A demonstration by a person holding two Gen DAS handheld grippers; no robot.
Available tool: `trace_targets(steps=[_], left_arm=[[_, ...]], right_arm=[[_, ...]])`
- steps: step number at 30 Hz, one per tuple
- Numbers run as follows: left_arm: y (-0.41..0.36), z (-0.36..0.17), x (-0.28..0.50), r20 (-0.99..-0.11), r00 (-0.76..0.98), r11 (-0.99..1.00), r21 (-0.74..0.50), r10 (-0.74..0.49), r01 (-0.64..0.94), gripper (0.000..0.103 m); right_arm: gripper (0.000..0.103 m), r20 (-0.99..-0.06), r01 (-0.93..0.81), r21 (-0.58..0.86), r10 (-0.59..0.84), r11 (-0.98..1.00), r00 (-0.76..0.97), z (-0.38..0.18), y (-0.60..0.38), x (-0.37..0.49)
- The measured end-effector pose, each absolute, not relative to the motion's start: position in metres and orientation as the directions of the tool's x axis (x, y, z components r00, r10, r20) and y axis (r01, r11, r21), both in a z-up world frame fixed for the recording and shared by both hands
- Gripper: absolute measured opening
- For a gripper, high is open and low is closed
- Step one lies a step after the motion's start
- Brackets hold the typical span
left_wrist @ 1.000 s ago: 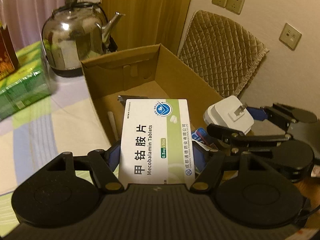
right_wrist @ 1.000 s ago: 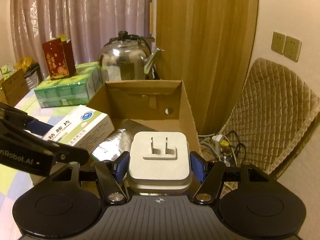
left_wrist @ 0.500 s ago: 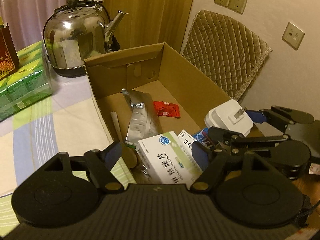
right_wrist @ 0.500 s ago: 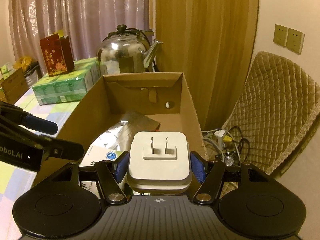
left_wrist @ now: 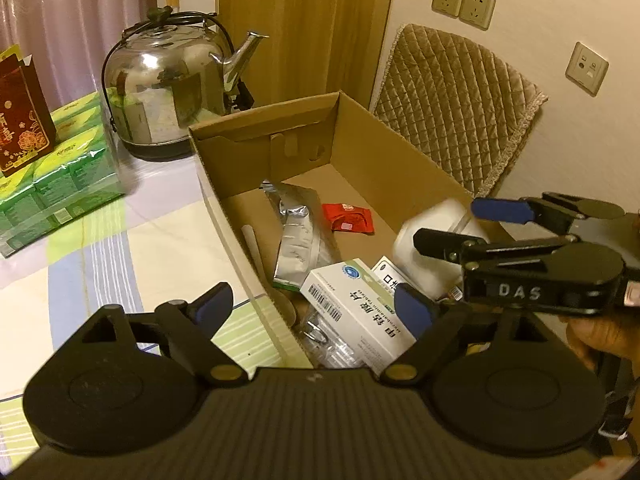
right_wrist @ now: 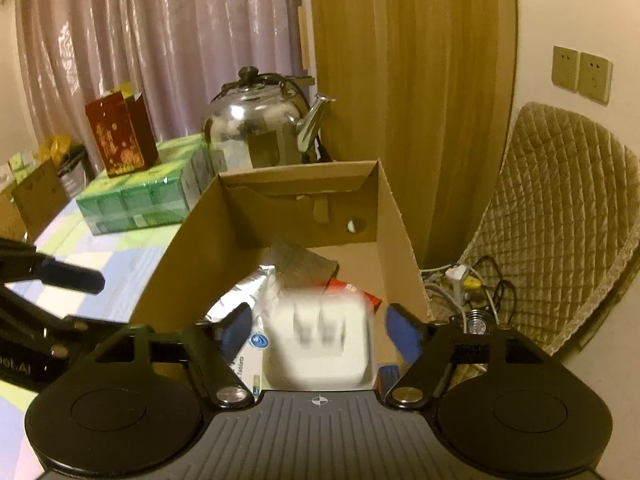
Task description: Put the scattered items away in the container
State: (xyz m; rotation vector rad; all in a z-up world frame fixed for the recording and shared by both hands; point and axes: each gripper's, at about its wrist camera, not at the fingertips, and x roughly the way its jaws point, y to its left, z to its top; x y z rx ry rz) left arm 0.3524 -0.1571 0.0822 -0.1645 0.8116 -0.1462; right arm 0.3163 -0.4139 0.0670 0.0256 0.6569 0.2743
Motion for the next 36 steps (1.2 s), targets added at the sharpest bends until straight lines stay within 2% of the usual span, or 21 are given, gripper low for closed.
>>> trace_targets(steps=[7,11,15,17,20,36], left_arm=[[-0.156,0.081,0.345,-0.711,0.681,0.980,-0.192,-0.176,0.053,0.094],[-0.157,0.083,0.338,-0.700,0.696,0.982,-0.181,-0.160,0.044,0.102],[-0.155,0.087,0.327,-0.690,0.711,0.983,-0.182,-0.137,0.013,0.102],[-0.154,0.089,0.318,-0.684,0.719,0.984,-0.180,-0.126,0.001,0.102],[-0.154,0.091,0.306,-0.684,0.721,0.983,-0.181,-0.110,-0.022,0.102],[-0.160,0.115,0.220,-0.657,0.754,0.964,-0.201,-0.002,-0.172,0.102]], right_arm=[[0.087,-0.587,-0.232,0.107,0.250,0.967,0.770,0.072,-0.416,0.308],[0.089,-0.583,-0.225,0.103,0.242,0.969,0.775,0.077,-0.418,0.300],[0.092,-0.595,-0.222,0.100,0.237,0.970,0.768,0.084,-0.419,0.291],[0.098,-0.601,-0.220,0.101,0.236,0.970,0.764,0.088,-0.420,0.284],[0.100,-0.608,-0.233,0.088,0.238,0.968,0.758,0.094,-0.418,0.270],[0.101,-0.647,-0.251,0.078,0.240,0.965,0.724,0.122,-0.412,0.188]])
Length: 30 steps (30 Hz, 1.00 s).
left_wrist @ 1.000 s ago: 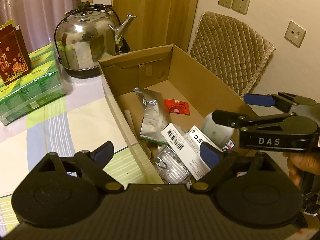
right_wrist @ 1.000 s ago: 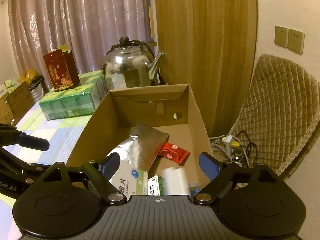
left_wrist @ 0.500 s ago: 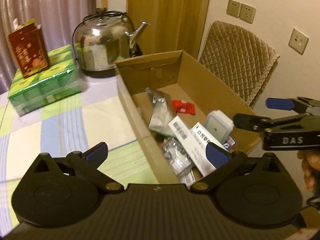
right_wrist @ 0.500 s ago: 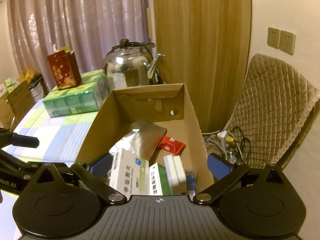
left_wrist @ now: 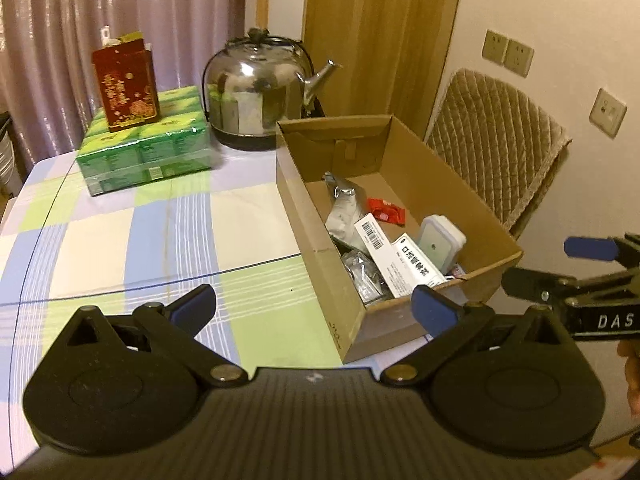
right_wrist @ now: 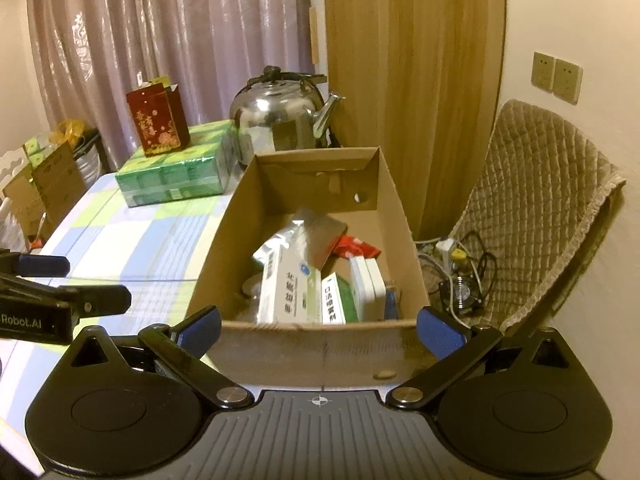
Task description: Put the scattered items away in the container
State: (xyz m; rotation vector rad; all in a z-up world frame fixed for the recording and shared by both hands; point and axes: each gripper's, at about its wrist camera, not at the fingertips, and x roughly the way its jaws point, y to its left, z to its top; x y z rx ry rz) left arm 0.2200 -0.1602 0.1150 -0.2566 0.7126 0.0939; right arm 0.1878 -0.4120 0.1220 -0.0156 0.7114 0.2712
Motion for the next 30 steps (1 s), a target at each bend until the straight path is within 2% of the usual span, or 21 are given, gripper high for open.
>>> trace_targets(steps=[10,30], left_arm=[[-0.178,0.116,0.168,-0.652,0.759,0.952,-0.229,0.006,-0.204,0.102],[-0.196,0.107,0.114,-0.682,0.731,0.953,-0.225,-0.004,-0.205,0.102]], right_arm=[[0.101,-0.662,-0.215,0.032,0.182,0.976,0.727,0.130,-0.409,0.137],[0.101,-0.672,-0.223,0.067,0.209,0.973,0.711,0.136,-0.413,0.083]])
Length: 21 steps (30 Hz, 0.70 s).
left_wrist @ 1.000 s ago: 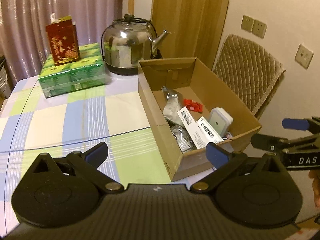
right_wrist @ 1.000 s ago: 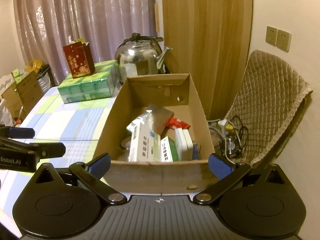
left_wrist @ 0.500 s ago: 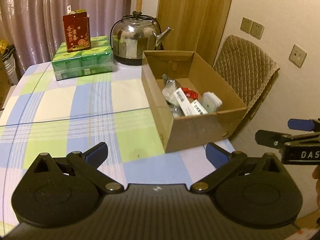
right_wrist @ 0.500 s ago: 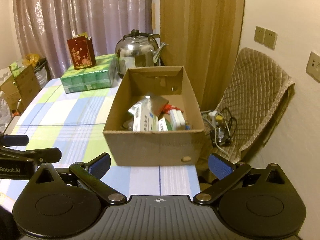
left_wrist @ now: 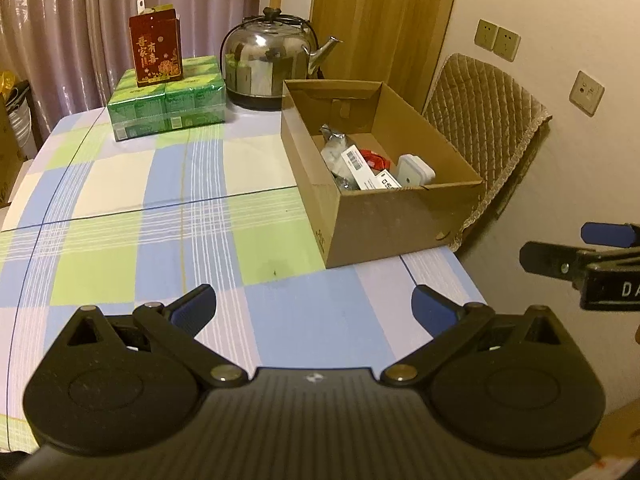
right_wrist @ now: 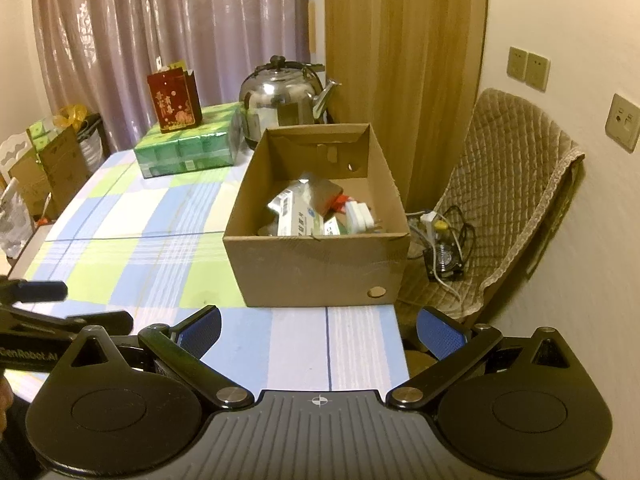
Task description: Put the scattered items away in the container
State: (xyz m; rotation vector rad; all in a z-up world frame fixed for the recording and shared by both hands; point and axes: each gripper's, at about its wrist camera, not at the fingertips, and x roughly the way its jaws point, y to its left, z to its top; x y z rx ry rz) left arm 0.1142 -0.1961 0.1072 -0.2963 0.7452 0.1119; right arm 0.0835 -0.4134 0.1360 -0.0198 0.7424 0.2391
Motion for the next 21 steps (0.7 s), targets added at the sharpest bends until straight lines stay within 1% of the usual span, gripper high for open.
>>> trace_targets(steps=[21], left_arm=[[-0.1952,0.1106,0.1127,-0.677,0.736,0.948,-0.224,0.016,-0.227,0.102]], right_arm=[[0.101,-0.669,-0.225,0.083,0.221,0.971,0.710,0.1363,-0.4083,0.0834]])
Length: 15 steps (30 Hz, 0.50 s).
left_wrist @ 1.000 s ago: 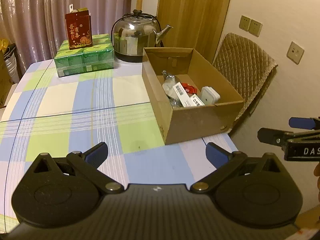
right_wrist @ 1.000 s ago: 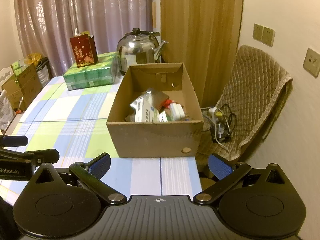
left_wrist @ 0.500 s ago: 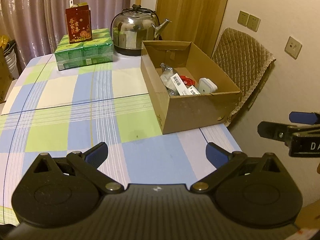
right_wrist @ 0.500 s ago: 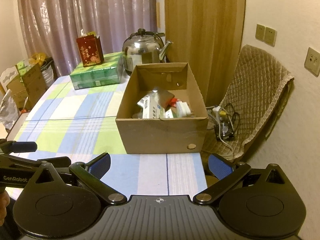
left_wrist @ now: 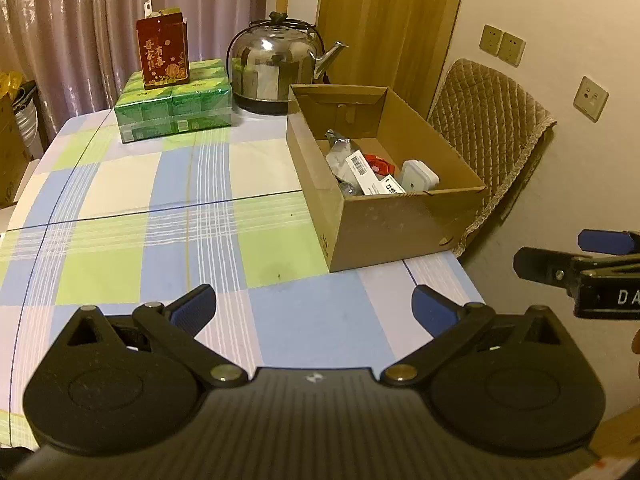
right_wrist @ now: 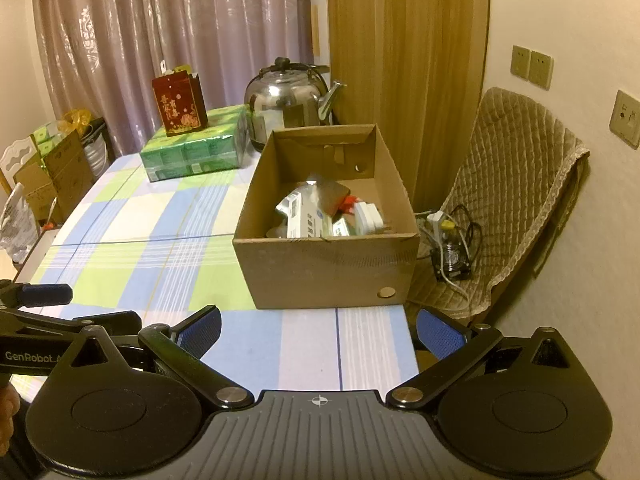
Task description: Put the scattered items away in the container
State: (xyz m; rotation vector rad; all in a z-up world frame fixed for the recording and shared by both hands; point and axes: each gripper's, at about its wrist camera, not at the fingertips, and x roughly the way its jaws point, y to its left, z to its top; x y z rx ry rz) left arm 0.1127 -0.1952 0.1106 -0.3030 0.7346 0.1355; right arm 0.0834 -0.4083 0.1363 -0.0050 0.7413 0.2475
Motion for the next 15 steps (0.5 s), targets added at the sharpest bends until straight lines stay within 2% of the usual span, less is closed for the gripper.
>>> trace_targets(steps=[15], left_arm=[[-0.1944,0.1050,0.1108,-0.680,0.733,0.944,-0.227,0.021,-0.238,0.102]], right_arm=[[0.101,-0.676,-0.226,0.084,0.222,0.971,0.703,0.1330,-0.4077,0.0821]])
